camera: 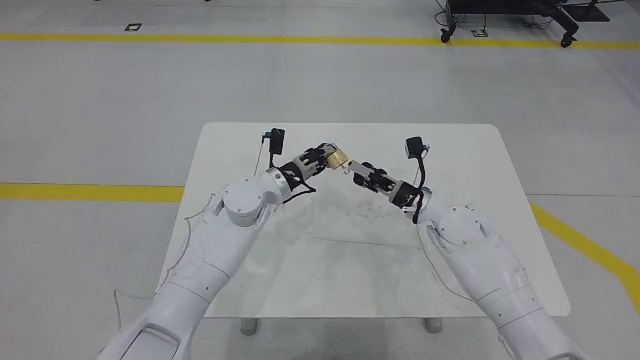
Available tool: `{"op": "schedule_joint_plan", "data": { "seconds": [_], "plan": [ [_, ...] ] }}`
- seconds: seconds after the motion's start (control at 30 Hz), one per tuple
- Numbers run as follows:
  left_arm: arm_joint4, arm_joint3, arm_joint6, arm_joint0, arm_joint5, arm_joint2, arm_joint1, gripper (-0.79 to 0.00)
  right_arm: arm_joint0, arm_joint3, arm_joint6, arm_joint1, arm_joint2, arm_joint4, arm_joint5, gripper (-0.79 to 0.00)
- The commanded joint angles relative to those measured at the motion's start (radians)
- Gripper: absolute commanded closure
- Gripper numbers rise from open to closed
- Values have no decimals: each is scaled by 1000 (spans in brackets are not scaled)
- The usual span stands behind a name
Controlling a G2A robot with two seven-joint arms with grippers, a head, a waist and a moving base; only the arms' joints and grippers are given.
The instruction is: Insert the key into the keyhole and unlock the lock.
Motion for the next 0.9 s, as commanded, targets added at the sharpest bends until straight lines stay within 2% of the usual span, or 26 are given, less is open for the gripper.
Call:
{"op": "schedule_joint_plan", "data": {
  "seconds": [0.0,0.17,0.2,0.23,0.37,0.47,0.63,0.87],
  "plan": [
    [-31,10,-17,-2,39,-1,-3,0,0,0,0,0,0,0,1,-785],
    [-207,67,-134,-34,216,-14,-15,0,-2,-7,-8,1,3,-7,-2,-785],
    [-235,80,-144,-41,239,-18,-17,0,-11,-23,-28,3,15,-21,-16,-357],
    [-259,91,-151,-46,255,-21,-19,0,-25,-40,-47,5,30,-23,-32,-15],
    [-293,126,-167,-68,304,-20,-25,0,-88,-112,-72,16,82,-22,-121,0],
    [-327,145,-183,-77,323,-22,-29,0,-111,-139,-6,20,82,32,-173,0],
    [-371,173,-215,-93,339,-27,-34,0,-77,-118,60,15,37,9,-137,0],
    [-393,194,-257,-102,343,-29,-37,0,-28,-59,48,5,5,11,-120,0]
  ]
}}
